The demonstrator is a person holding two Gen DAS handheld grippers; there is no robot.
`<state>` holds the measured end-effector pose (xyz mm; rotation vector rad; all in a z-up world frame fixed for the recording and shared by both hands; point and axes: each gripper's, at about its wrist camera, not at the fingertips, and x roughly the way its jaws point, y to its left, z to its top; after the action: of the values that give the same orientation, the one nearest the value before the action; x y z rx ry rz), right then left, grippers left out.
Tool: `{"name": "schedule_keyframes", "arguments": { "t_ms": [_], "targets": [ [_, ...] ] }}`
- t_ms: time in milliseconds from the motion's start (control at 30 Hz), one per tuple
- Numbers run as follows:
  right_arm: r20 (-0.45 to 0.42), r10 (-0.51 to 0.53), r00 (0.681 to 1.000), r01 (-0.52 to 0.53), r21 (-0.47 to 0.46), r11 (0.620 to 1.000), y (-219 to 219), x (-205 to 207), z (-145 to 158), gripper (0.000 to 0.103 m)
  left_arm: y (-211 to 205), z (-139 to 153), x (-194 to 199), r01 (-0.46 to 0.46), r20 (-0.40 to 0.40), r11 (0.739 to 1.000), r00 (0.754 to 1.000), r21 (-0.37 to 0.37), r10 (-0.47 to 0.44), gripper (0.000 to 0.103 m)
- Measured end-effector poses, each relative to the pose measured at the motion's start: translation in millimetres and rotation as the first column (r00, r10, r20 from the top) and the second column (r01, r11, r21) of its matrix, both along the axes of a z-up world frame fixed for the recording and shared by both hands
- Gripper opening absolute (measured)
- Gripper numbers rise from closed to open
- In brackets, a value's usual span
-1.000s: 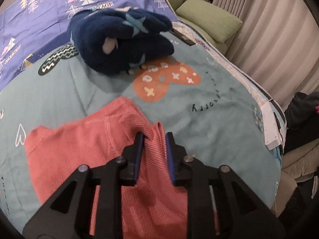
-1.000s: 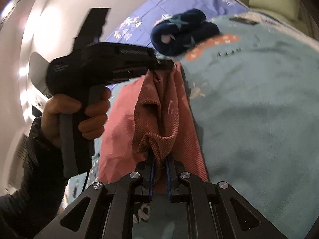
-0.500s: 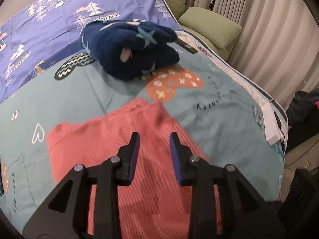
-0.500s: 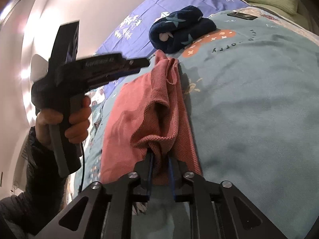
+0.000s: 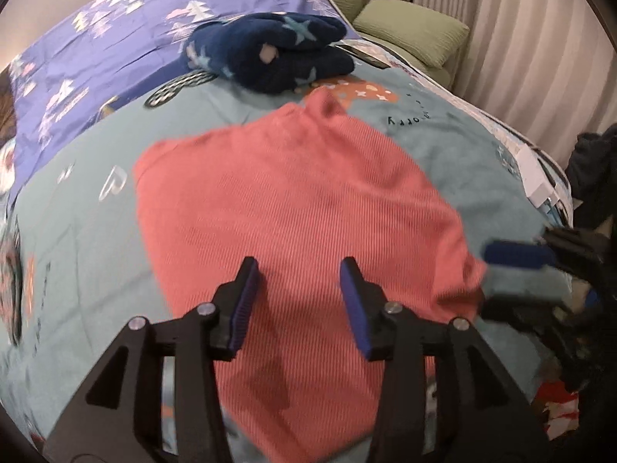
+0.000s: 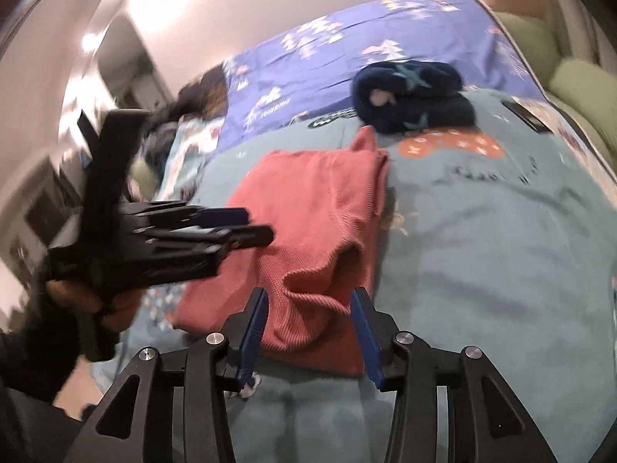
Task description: Fold small clothes
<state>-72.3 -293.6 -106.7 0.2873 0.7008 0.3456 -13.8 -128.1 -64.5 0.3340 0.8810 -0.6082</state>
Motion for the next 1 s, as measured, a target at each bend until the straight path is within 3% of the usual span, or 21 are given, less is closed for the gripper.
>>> {"name": "schedule_keyframes", "arguments": {
  "t_ms": [67,100,133,233,300,400,533,700,833,867,900,967,1000],
  "targets": [
    [-0.027,0.01,1.0,-0.01,-0.023,1.0,3,10,-4,0.044,13,0,-11,-0.012,0.005,1.0,1.0,-0.009,0.012,0.051],
    [-0.036,0.011,0.999,-0.012,-0.025,1.0,2,13,-6,0.031,21,0,-19,-0.022,0.015,1.0,1.0,-0.004,0.022,0.053],
    [-0.049,0.011,0.999,-0.012,-0.022,1.0,1,14,-7,0.011,27,-1,-25,-0.031,0.022,1.0,0.999,0.004,0.031,0.054],
    [-0.059,0.007,0.998,-0.001,0.105,0.994,-20,8,-4,0.01,47,-6,-40,-0.053,0.022,0.998,0.998,0.019,0.053,0.055],
    [-0.067,0.008,0.998,0.01,0.251,0.968,-43,2,-7,0.01,61,-11,-49,-0.074,0.005,0.997,0.997,0.015,0.074,0.056],
    [-0.152,0.007,0.988,0.046,0.344,0.938,-62,3,-26,0.01,75,-20,-57,-0.103,-0.03,0.995,0.994,0.0,0.103,0.056],
    [-0.249,-0.016,0.968,0.105,0.349,0.931,-73,0,-48,0.011,81,-26,-62,-0.108,-0.04,0.994,0.993,-0.014,0.107,0.056],
    [-0.194,-0.032,0.981,0.099,0.348,0.932,-76,-10,-31,0.015,70,-31,-76,-0.022,-0.036,1.0,0.999,-0.012,0.021,0.06],
    [-0.169,-0.004,0.986,0.059,0.32,0.945,-63,-4,-21,0.04,53,-39,-84,0.023,0.025,0.999,0.999,0.048,-0.024,0.062],
    [-0.172,0.006,0.985,0.046,0.299,0.953,-57,-1,-21,0.041,52,-41,-83,0.011,0.029,0.998,1.0,0.058,-0.012,0.062],
    [-0.177,0.02,0.984,0.03,0.275,0.961,-49,5,-21,0.042,53,-43,-79,-0.007,0.023,0.998,1.0,0.057,0.006,0.058],
    [-0.205,0.03,0.978,0.02,0.237,0.971,-40,13,-25,0.04,60,-42,-70,-0.049,-0.004,0.999,0.999,0.013,0.049,0.037],
    [-0.226,0.032,0.974,0.02,0.224,0.974,-36,16,-27,0.015,66,-39,-65,-0.065,-0.035,0.997,0.997,-0.028,0.064,0.025]
  ]
}}
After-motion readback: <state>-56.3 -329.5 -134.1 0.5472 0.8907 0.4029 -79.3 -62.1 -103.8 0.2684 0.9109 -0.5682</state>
